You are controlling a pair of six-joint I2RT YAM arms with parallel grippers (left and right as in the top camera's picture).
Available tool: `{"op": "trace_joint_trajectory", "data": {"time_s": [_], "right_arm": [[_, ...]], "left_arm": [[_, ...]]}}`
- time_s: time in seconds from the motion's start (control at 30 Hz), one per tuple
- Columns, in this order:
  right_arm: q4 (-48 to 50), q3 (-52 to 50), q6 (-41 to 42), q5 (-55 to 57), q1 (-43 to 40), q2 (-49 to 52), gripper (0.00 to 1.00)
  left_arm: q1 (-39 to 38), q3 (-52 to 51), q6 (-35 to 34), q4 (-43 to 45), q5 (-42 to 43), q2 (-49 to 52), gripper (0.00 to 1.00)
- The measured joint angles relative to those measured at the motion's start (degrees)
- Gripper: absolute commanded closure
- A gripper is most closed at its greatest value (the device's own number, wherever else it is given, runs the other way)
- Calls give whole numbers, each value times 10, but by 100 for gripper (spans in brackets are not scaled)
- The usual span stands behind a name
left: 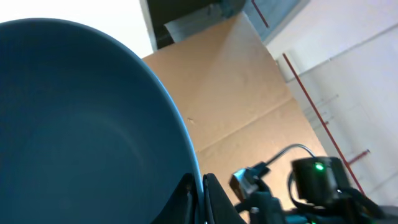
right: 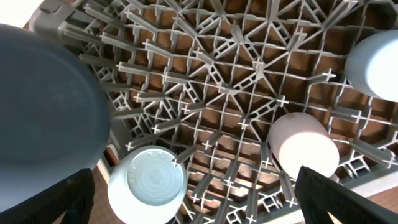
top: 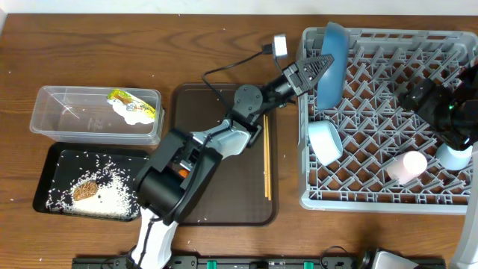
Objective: Sort waste into correct bins and load items into the dishwasher rack
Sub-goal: 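Carry the blue plate to the rack and stand it upright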
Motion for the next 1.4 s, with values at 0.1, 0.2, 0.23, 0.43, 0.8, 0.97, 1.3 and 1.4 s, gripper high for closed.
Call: {"op": "trace_joint_trajectory", "data": {"time_s": [0.1,0.2,0.23,0.43,0.8,0.97,1.3,1.4], "right_arm": [[0,0,0,0,0,0,4],[-2,0,0,0,0,0,4],[-4,0,0,0,0,0,4],[-9,0,0,0,0,0,4],[-14,0,0,2,0,0,4],[-16,0,0,4,0,0,4],[-17,0,0,7,0,0,4],[-17,0,0,9,0,0,3]], "left_arm": [[-5,0,-1,0,-15,4,94],[-12,1,-1,-7,-27,4,94],[-14,2,-1,-11,-31,4,93],[-31,14,-1,-38,-54,3,94],[-35,29,2,-55,-78,3,94],[-35,30,2,-73,-80,3,94],[-36,33,18,-121,-86,4,59],[-36,36,39,-130,-87,4,46]]}}
